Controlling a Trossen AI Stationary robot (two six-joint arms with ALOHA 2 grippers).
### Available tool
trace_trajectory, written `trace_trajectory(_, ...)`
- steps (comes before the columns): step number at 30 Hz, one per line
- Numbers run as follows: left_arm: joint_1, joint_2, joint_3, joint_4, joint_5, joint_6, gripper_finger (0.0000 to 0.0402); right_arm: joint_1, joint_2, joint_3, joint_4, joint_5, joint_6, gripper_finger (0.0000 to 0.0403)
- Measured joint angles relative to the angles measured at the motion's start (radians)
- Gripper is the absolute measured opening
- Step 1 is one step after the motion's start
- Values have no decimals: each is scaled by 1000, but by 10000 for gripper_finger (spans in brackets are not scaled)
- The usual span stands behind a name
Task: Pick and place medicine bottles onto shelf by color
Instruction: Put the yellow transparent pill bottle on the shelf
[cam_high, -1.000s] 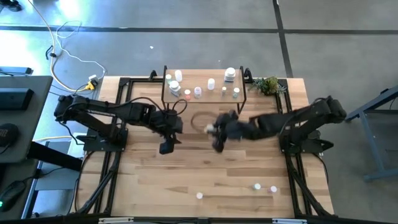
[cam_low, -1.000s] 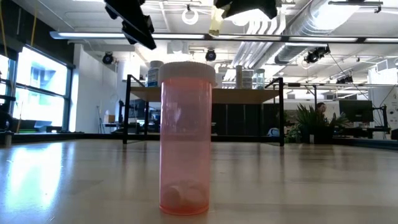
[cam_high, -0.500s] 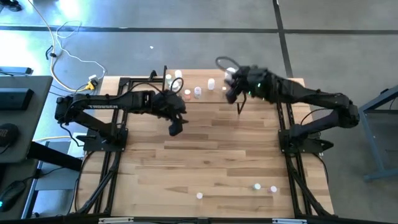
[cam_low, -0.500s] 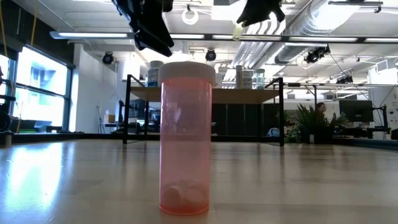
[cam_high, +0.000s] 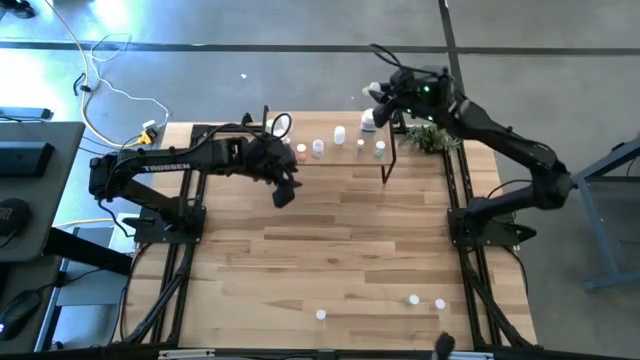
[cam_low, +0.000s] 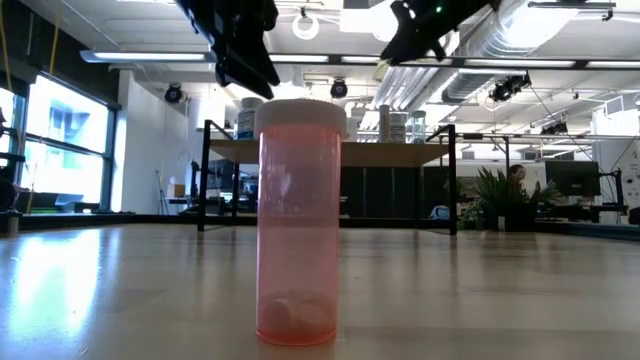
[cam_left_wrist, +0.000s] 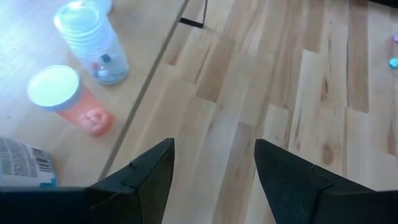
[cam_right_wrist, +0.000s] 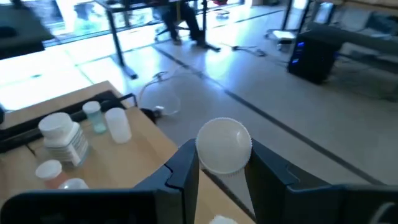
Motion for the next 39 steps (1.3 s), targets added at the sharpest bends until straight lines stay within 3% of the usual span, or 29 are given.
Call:
trace_trajectory(4,12,0,0,0,0,0,213,-19,69,1,56,-81,-17,94)
trace_trajectory(9,20,0,0,0,0,0,213,-19,167,120,18,-82,-80,94)
trace_trajectory(17,20,0,0,-10,0,-2,213,-53,374,423,-307,-124,-83,94)
trace_trajectory(23,20,0,0,-13,0,-3,213,-39,486,569,-461,-167,-100,94)
trace_trajectory(39,20,0,0,-16,0,-3,213,-30,614,608,-594,-208,-120,94)
